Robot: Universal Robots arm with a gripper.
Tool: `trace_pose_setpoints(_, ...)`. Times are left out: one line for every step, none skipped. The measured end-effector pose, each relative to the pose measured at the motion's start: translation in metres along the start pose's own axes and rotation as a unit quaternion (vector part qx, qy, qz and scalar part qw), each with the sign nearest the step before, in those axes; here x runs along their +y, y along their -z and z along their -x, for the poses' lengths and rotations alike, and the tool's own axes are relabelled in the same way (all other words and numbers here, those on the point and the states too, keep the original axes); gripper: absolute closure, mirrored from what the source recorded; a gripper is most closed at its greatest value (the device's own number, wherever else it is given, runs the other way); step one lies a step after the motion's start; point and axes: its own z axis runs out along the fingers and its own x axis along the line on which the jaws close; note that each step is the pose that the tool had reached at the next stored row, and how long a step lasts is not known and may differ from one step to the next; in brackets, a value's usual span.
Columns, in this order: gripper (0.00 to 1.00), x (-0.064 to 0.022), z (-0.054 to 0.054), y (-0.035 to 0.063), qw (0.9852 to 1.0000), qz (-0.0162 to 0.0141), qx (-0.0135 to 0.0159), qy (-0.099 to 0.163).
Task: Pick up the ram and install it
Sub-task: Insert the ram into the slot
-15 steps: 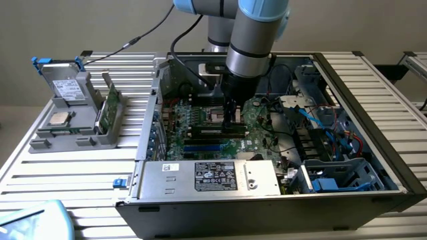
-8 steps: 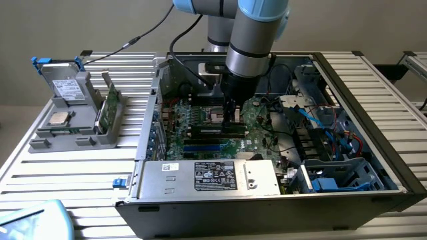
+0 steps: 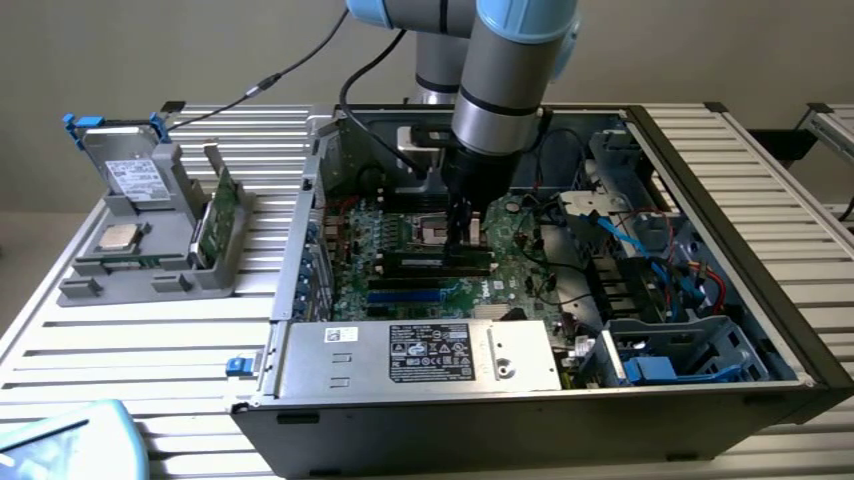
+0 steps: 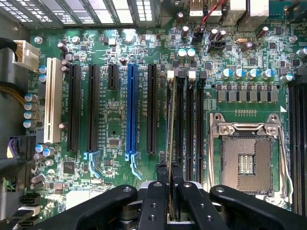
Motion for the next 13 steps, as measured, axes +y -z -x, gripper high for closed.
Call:
trace_pose_setpoints(0.86,0.0000,0.0003,0.0000,1.0000,0.0000,0.0000,0.000)
trace_pose_setpoints(0.86,0.0000,0.0006,0.0000,1.0000,0.0000,0.0000,0.000)
trace_pose_setpoints(0.86,0.0000,0.0010,0.0000,1.0000,-0.0001,0.0001,0.001)
trace_pose_setpoints(0.86,0.0000,0.0013,0.0000,1.0000,-0.0001,0.0002,0.002)
trace_pose_setpoints(0.86,0.0000,0.0015,0.0000,1.0000,-0.0002,0.0005,0.004)
trace_pose_setpoints(0.86,0.0000,0.0016,0.0000,1.0000,-0.0003,0.0008,0.006)
trace_pose_setpoints(0.86,0.0000,0.0017,0.0000,1.0000,-0.0003,0.0011,0.009)
trace_pose_setpoints(0.86,0.0000,0.0018,0.0000,0.9999,-0.0005,0.0015,0.012)
trace_pose_setpoints(0.86,0.0000,0.0019,0.0001,0.9999,-0.0006,0.0020,0.015)
trace_pose_setpoints(0.86,0.0000,0.0020,0.0001,0.9998,-0.0007,0.0024,0.018)
trace_pose_setpoints(0.86,0.0000,0.0021,0.0001,0.9998,-0.0008,0.0027,0.021)
trace_pose_setpoints(0.86,0.0000,0.0021,0.0001,0.9997,-0.0009,0.0030,0.023)
trace_pose_setpoints(0.86,0.0000,0.0021,0.0001,0.9997,-0.0009,0.0031,0.023)
